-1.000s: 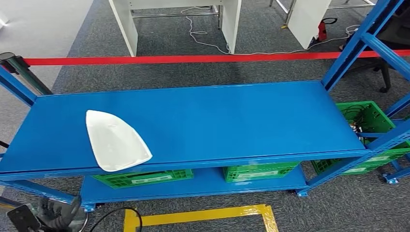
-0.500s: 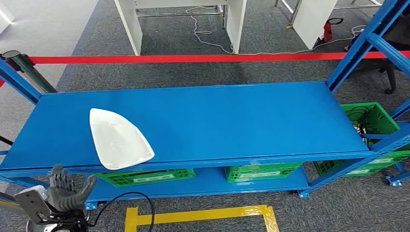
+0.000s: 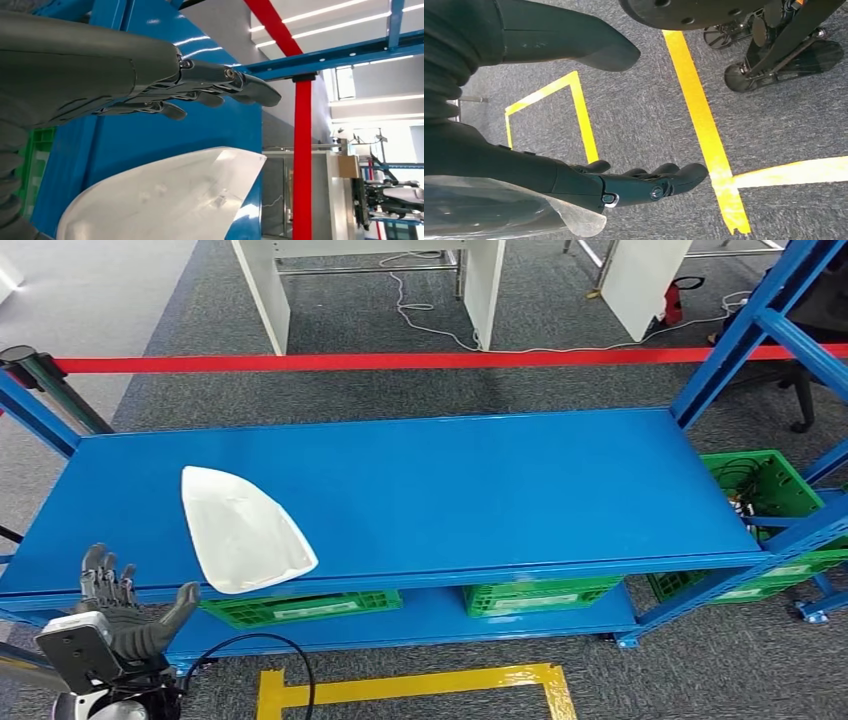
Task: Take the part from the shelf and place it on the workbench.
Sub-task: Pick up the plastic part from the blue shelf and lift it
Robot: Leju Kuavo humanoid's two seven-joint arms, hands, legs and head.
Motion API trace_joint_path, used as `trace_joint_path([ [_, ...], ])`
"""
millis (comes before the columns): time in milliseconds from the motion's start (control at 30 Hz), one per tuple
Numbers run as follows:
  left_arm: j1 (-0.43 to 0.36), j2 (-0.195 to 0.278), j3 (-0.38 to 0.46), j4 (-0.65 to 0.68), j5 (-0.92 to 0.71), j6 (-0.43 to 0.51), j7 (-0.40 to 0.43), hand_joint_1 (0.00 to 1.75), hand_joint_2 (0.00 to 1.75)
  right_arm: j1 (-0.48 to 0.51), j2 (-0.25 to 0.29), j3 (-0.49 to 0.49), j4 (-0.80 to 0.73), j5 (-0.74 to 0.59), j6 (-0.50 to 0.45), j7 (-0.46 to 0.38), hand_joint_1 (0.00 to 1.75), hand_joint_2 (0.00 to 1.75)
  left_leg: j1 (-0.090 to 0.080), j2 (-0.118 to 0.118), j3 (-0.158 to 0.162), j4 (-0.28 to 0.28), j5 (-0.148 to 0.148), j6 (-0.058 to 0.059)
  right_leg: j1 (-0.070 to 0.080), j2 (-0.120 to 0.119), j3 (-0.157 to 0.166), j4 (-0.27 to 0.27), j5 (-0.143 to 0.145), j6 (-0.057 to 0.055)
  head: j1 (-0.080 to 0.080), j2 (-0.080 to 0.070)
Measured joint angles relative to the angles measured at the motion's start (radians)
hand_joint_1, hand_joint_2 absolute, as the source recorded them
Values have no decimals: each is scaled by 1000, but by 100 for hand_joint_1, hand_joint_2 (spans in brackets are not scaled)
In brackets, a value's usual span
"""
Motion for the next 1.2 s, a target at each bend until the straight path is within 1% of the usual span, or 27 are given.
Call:
trace_joint_path([
  [167,0,0,3,-1,57,62,-22,0,175,-38,0,-9,40,45,-41,-62,0,175,0,1,0,0,-1,0,0,1,0,0,0,0,0,0],
  [267,1,2,2,-1,41,57,-34,0,175,-70,0,-25,82,81,-44,-97,0,175,0,1,1,0,0,0,0,0,0,0,0,0,0,0],
  [400,3,19,-17,-4,-79,33,-13,0,175,-103,0,-68,133,134,-21,-136,0,175,0,1,1,0,0,0,0,1,0,0,0,0,0,0],
  [533,6,29,-33,-8,-133,27,-1,0,175,-121,0,-103,165,157,-11,-152,0,175,0,1,1,0,-1,0,0,1,0,0,0,0,0,0],
  [600,7,36,-43,-10,-201,28,16,0,175,-128,0,-119,176,177,0,-160,0,175,0,1,1,0,-1,0,0,1,-1,0,0,0,0,0],
  [767,5,61,-99,-25,-492,21,117,0,175,-154,0,-180,199,250,36,-189,0,175,0,1,1,0,-1,0,0,1,-1,0,0,0,0,0],
  [867,-1,73,-128,-31,-598,21,168,0,175,-168,0,-217,215,284,46,-202,0,175,0,1,1,0,-1,0,0,1,-1,0,0,0,0,0],
  [967,-13,98,-153,-32,-635,22,182,0,175,-181,0,-246,231,311,52,-214,0,175,0,1,1,0,-1,0,0,1,-1,0,0,0,0,0],
  [1033,-23,118,-167,-31,-634,24,178,0,175,-189,0,-263,241,321,52,-220,0,175,0,1,1,0,-1,0,0,1,-1,0,0,0,0,0],
  [1200,-37,150,-185,-30,-653,26,169,0,175,-195,0,-285,257,323,60,-222,0,175,0,1,1,0,-1,0,0,1,-1,0,0,0,0,0],
])
